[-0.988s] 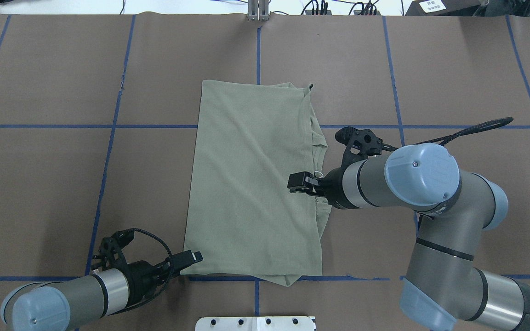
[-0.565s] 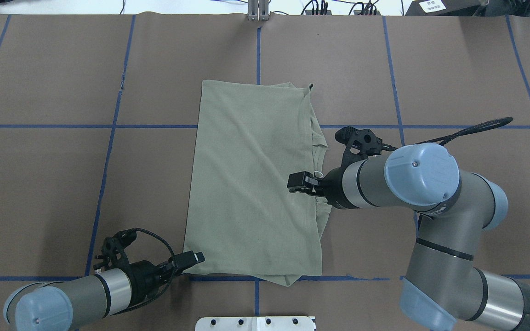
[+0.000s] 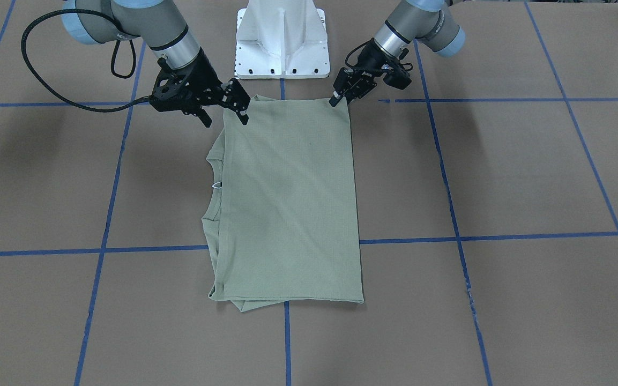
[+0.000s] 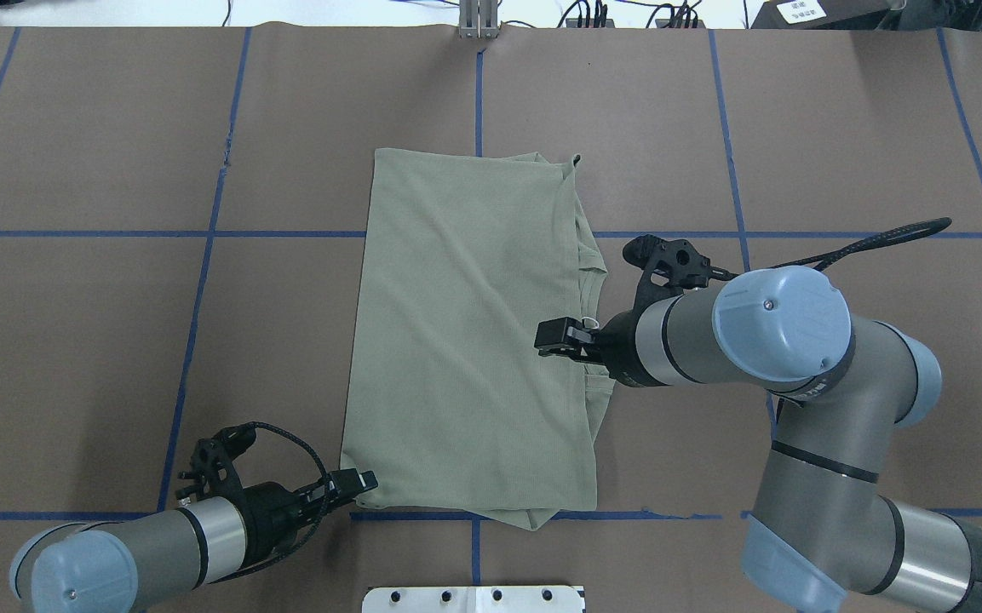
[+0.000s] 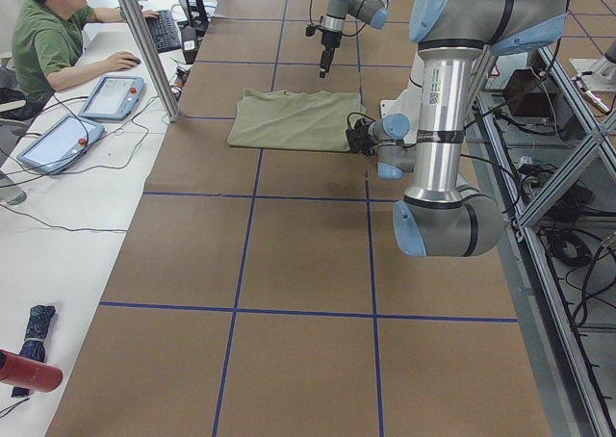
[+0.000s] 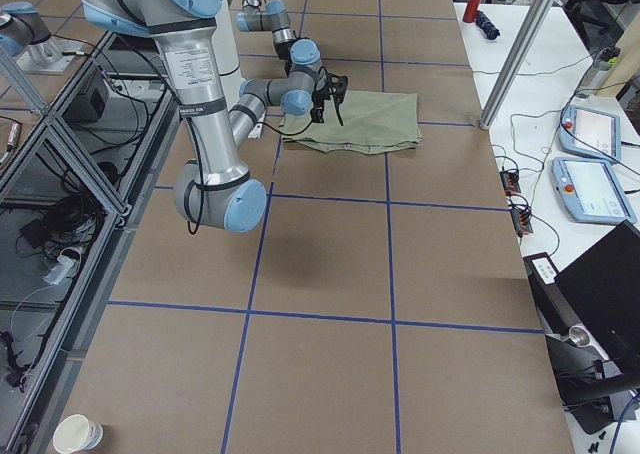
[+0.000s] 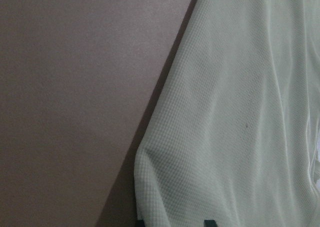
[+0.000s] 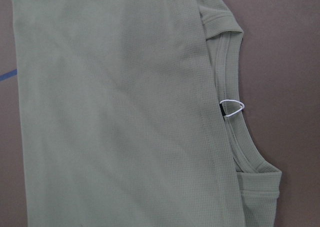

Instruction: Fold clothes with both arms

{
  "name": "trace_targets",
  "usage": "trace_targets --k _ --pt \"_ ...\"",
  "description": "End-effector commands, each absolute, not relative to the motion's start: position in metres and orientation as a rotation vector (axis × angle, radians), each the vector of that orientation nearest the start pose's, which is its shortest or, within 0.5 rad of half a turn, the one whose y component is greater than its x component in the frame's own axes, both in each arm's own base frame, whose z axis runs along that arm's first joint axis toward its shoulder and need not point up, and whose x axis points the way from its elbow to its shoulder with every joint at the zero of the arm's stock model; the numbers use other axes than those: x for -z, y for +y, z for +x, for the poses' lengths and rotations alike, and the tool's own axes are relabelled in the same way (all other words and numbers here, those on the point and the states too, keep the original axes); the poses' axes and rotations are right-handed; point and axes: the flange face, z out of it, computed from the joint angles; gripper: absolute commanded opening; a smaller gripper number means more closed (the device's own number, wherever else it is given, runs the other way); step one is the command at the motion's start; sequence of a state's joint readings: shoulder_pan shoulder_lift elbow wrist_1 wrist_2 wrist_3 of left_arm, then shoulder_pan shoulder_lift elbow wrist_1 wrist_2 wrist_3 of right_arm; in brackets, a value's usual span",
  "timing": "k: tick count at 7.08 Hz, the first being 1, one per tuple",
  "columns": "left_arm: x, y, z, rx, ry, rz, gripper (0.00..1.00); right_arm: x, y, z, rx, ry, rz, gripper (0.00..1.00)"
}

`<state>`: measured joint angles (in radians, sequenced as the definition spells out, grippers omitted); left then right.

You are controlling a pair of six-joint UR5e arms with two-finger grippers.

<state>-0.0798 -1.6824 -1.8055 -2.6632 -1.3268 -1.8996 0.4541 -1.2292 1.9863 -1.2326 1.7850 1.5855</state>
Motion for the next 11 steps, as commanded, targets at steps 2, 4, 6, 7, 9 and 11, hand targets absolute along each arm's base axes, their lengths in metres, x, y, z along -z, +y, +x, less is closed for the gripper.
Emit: trace_targets --k 2,4,6,7,9,11 --pt "-0.364 -0.199 0.511 0.508 1.467 0.019 0.0 -0.267 -0.326 -0.472 -0.612 -1.065 -0.108 0.88" --pt "-0.36 -0.198 0.51 0.507 1.476 0.016 0.0 -0.265 -0.267 -0.524 -0.712 -0.902 -0.152 0.82" --pt "-0.357 -0.198 0.509 0.506 1.482 0.014 0.0 -0.276 -0.226 -0.545 -0.69 -0.858 -0.141 0.83" --pt "-0.356 -0.198 0.509 0.505 1.483 0.012 0.0 -0.288 -0.216 -0.558 -0.686 -0.829 -0.132 0.84" --pt "-0.356 -0.199 0.509 0.505 1.483 0.012 0.0 -0.293 -0.215 -0.564 -0.689 -0.827 -0.113 0.84" --pt "-0.355 -0.198 0.508 0.501 1.488 0.013 0.0 -0.291 -0.217 -0.564 -0.697 -0.836 -0.101 0.8"
